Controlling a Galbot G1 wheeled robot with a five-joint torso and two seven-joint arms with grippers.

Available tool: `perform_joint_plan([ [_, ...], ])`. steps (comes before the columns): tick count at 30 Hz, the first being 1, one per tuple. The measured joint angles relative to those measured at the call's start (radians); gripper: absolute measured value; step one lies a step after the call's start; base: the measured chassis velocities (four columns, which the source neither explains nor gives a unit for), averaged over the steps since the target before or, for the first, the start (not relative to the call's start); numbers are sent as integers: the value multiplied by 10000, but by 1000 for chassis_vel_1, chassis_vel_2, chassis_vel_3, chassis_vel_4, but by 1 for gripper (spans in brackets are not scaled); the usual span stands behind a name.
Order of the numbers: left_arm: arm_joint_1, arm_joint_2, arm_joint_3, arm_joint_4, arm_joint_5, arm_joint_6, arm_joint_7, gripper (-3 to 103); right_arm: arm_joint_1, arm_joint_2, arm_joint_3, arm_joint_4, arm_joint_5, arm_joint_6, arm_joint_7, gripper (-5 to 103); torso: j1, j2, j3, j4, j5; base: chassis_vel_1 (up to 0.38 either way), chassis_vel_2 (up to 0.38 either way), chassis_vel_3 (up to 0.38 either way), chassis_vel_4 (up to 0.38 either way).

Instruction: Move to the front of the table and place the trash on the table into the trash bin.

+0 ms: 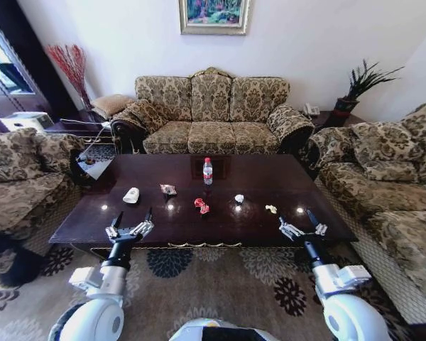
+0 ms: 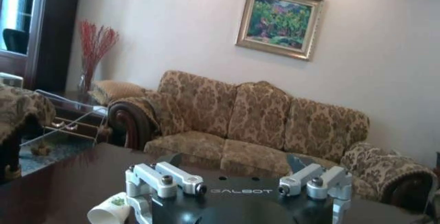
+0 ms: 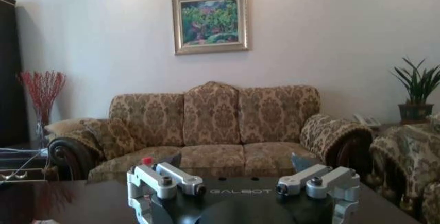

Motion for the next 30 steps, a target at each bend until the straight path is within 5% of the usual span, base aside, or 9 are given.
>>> perform_joint_plan([
  [30, 237, -424, 142, -14, 247, 119, 58, 100, -227, 258, -20, -310, 24, 611, -305, 100, 1, -1, 1, 1, 0, 5, -7, -6, 4],
])
